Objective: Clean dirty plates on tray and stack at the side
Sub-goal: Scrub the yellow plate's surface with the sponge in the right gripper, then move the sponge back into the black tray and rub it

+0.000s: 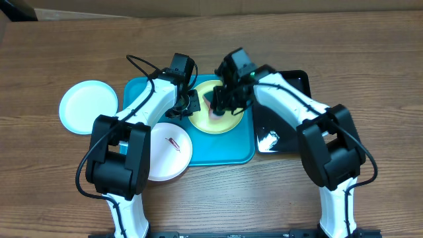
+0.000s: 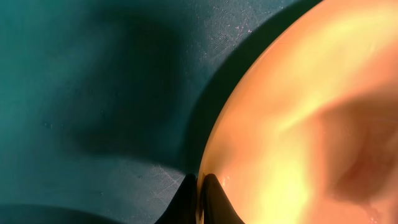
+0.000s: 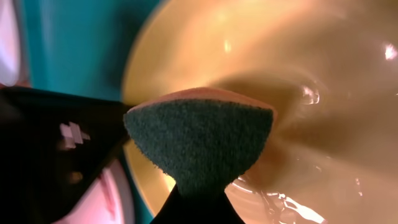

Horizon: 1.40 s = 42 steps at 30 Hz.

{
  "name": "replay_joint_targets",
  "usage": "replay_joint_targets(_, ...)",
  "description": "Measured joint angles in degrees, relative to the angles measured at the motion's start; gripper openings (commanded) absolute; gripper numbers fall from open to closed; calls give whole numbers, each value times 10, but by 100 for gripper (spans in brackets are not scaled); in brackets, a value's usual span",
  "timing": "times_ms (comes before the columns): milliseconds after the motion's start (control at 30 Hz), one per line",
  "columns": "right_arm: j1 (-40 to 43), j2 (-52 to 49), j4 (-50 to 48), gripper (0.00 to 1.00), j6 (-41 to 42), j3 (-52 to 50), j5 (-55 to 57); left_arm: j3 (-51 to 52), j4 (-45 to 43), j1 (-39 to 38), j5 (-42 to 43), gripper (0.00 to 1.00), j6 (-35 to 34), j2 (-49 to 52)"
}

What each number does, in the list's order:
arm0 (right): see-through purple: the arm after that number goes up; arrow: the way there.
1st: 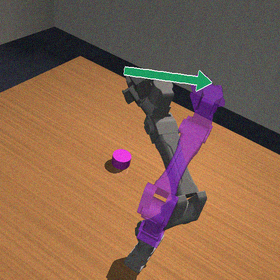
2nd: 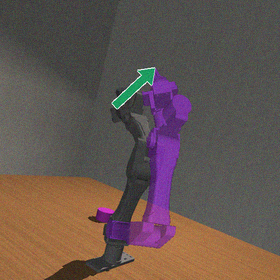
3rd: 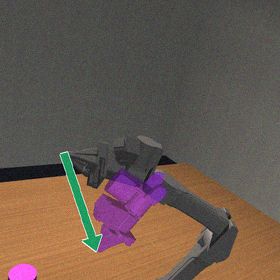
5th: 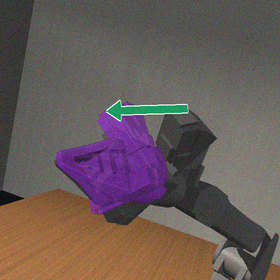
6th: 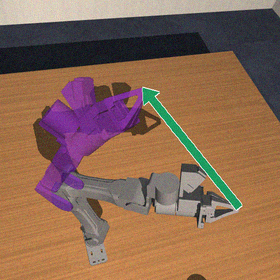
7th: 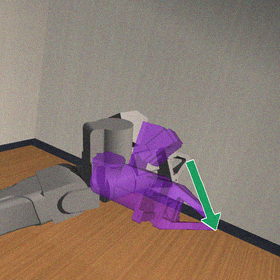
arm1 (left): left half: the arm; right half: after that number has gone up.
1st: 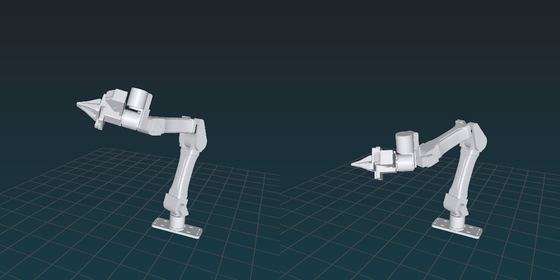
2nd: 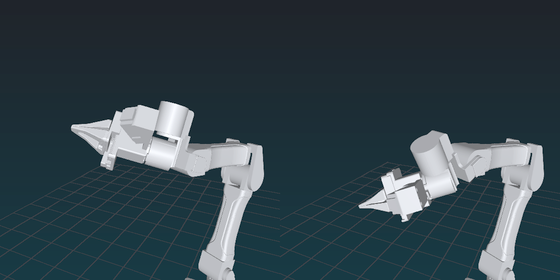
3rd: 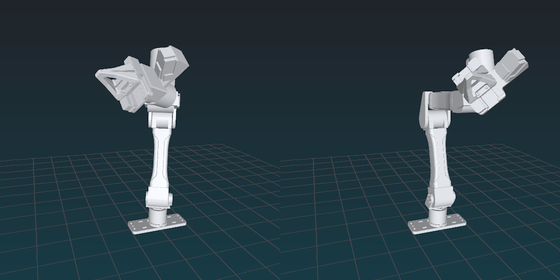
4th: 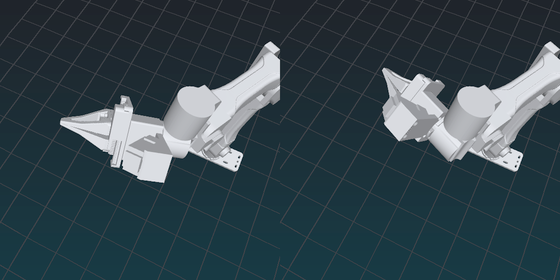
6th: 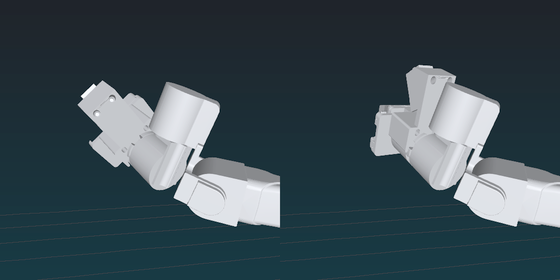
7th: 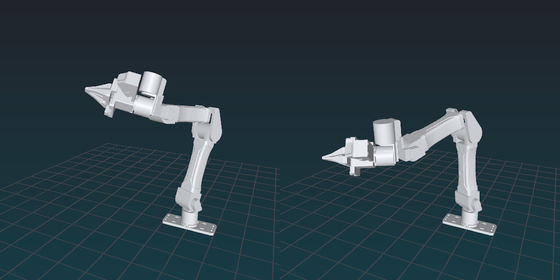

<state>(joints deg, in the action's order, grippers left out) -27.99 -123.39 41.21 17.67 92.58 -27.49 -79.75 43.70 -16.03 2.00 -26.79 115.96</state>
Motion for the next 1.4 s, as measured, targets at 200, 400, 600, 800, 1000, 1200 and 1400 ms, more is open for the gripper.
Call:
replay_joint_targets(200, 57, 28, 87, 4, -31, 28, -26, 0, 0, 0, 0, 4, 0, 0)
replay_joint_targets(400, 120, 72, 217, 4, -57, 30, 35, 0, 0, 0, 0, 4, 0, 0)
replay_joint_targets(600, 159, 76, 268, 4, -70, 25, 135, 0, 0, 0, 0, 4, 0, 0)
replay_joint_targets(800, 159, 77, 223, 4, -64, -33, 225, 0, 0, 0, 0, 4, 0, 0)
replay_joint_targets(1000, 156, 77, 173, 58, -58, -89, 255, 0, 0, -1, 0, 4, 0, 0)
replay_joint_targets(1200, 155, 77, 158, 62, -58, -92, 264, 0, 0, -1, 0, 4, 0, 0)
replay_joint_targets(1400, 155, 77, 156, 54, -57, -99, 264, 0, 0, -1, 0, 4, 0, 0)
